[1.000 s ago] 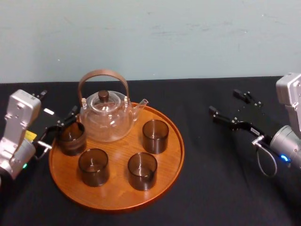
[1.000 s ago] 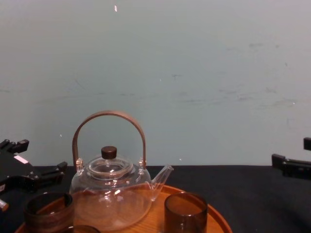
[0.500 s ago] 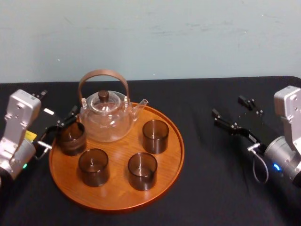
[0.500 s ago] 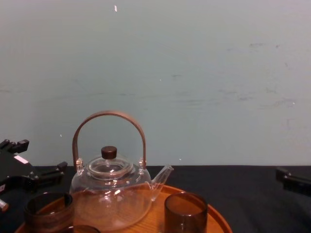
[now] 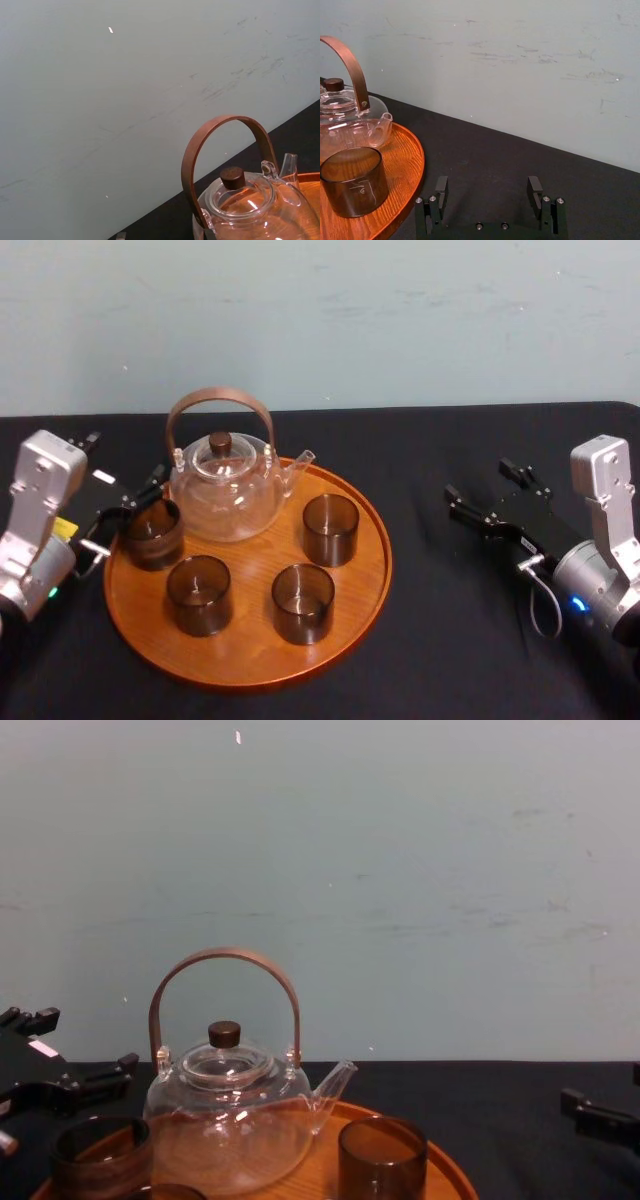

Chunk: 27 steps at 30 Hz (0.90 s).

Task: Pick up the glass from the table and place it on the tray.

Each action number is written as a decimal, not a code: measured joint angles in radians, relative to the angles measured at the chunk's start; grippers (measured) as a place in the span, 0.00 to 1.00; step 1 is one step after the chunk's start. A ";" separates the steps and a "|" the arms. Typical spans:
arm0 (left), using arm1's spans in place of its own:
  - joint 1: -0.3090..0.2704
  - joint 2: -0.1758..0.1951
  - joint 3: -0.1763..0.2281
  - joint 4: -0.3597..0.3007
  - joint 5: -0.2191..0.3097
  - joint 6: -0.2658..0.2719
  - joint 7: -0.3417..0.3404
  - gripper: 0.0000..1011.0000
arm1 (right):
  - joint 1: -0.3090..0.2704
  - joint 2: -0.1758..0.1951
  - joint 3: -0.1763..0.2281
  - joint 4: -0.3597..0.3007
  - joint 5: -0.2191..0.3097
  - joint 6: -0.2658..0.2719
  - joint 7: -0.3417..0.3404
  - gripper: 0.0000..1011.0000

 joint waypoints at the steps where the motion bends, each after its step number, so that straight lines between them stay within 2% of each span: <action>1: 0.000 0.000 0.000 0.000 0.000 0.000 0.000 0.99 | 0.000 0.000 0.000 0.000 0.000 0.000 0.000 0.99; 27: 0.000 0.000 0.000 0.000 0.000 0.000 0.000 0.99 | 0.000 0.004 -0.002 -0.004 0.002 -0.001 -0.001 0.99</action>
